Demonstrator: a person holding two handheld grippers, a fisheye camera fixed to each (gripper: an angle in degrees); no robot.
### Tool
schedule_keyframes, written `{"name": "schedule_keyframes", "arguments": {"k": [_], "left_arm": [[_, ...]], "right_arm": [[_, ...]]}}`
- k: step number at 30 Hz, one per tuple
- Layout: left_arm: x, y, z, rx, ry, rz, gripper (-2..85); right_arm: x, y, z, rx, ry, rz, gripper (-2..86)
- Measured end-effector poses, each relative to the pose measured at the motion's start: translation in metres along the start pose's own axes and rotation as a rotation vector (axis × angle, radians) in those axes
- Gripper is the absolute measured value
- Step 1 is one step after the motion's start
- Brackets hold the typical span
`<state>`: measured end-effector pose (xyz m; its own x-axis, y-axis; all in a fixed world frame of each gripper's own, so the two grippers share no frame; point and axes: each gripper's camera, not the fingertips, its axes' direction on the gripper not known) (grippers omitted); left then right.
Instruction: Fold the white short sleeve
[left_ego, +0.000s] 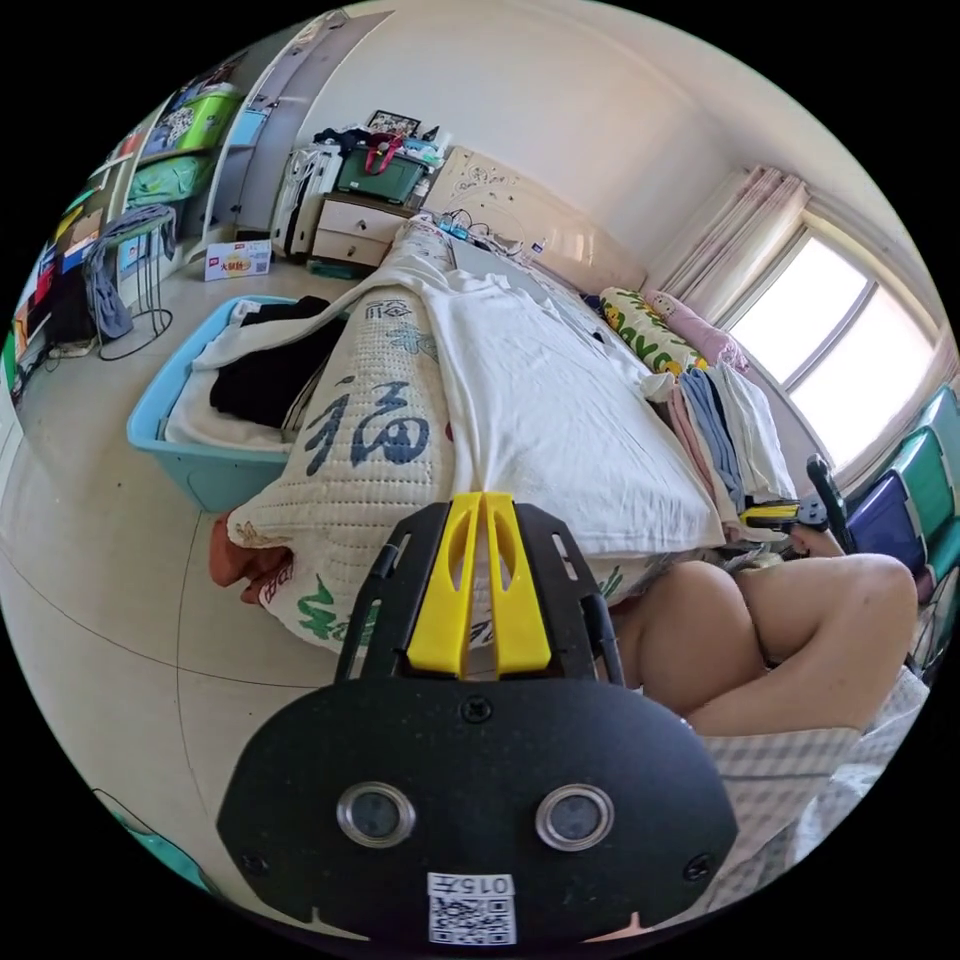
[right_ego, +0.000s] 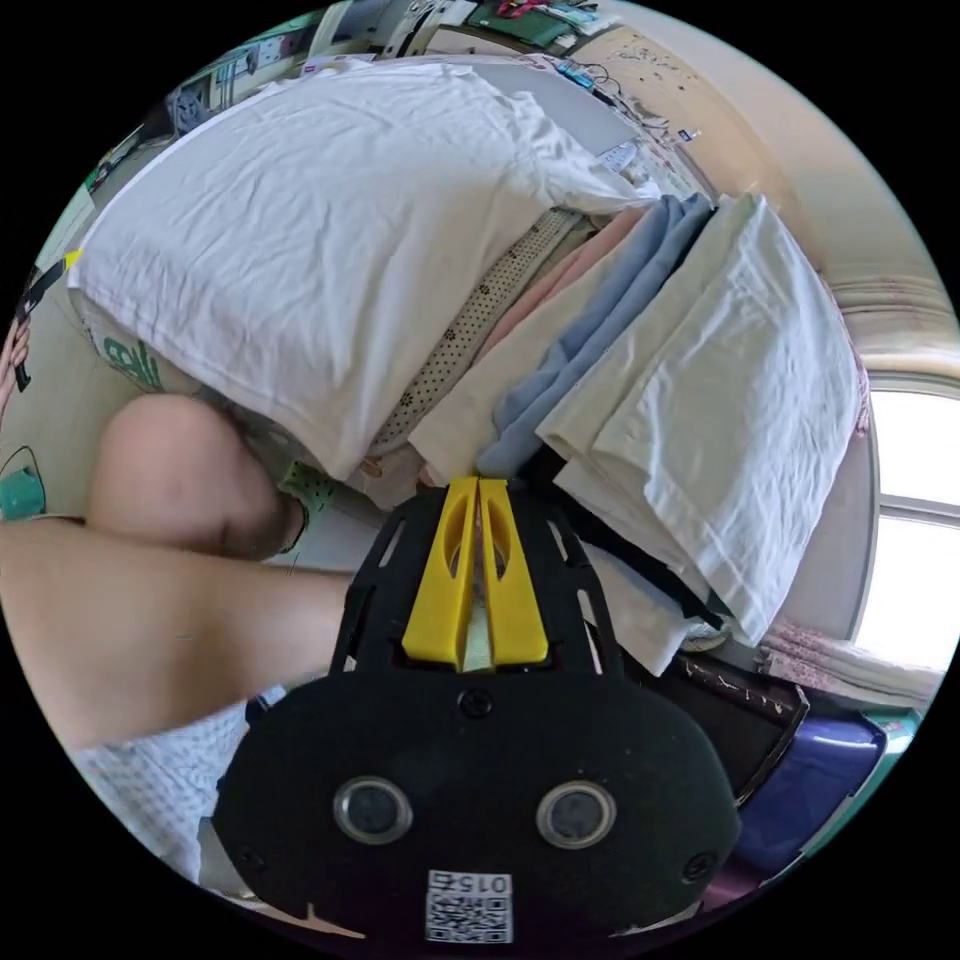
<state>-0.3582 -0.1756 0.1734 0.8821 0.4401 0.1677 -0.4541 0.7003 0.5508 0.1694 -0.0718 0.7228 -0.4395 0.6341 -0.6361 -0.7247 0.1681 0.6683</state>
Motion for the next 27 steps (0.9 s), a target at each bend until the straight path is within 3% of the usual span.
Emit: {"name": "schedule_keyframes", "arguments": {"k": [7, 10, 12, 15, 18, 20, 24, 27], "left_arm": [[0.002, -0.019, 0.001, -0.075, -0.021, 0.092, -0.1], [0.000, -0.034, -0.004, -0.129, -0.021, 0.111, -0.2], [0.002, -0.049, -0.014, -0.123, -0.112, 0.131, -0.3], [0.016, -0.083, -0.024, -0.076, -0.157, 0.195, 0.6], [0.051, -0.138, -0.004, -0.055, -0.126, 0.314, 4.2], [0.075, -0.171, 0.025, -0.061, -0.018, 0.387, 6.2], [0.128, -0.235, 0.112, -0.115, 0.295, 0.508, 8.1], [0.167, -0.260, 0.166, -0.191, 0.350, 0.593, 10.1]], "right_arm": [[0.049, 0.012, 0.048, 0.070, -0.149, -0.003, -0.6], [0.102, 0.010, 0.068, -0.007, -0.407, -0.019, 1.2], [0.152, 0.013, 0.060, 0.112, -0.639, -0.010, 3.6], [0.218, -0.003, 0.039, 0.363, -0.767, 0.091, 8.3], [0.283, -0.052, 0.032, 0.521, -0.750, 0.245, 9.7], [0.316, -0.100, 0.034, 0.527, -0.687, 0.291, 10.0], [0.389, -0.229, 0.076, 0.344, -0.579, 0.407, 11.8], [0.424, -0.301, 0.103, 0.217, -0.513, 0.425, 13.6]]}}
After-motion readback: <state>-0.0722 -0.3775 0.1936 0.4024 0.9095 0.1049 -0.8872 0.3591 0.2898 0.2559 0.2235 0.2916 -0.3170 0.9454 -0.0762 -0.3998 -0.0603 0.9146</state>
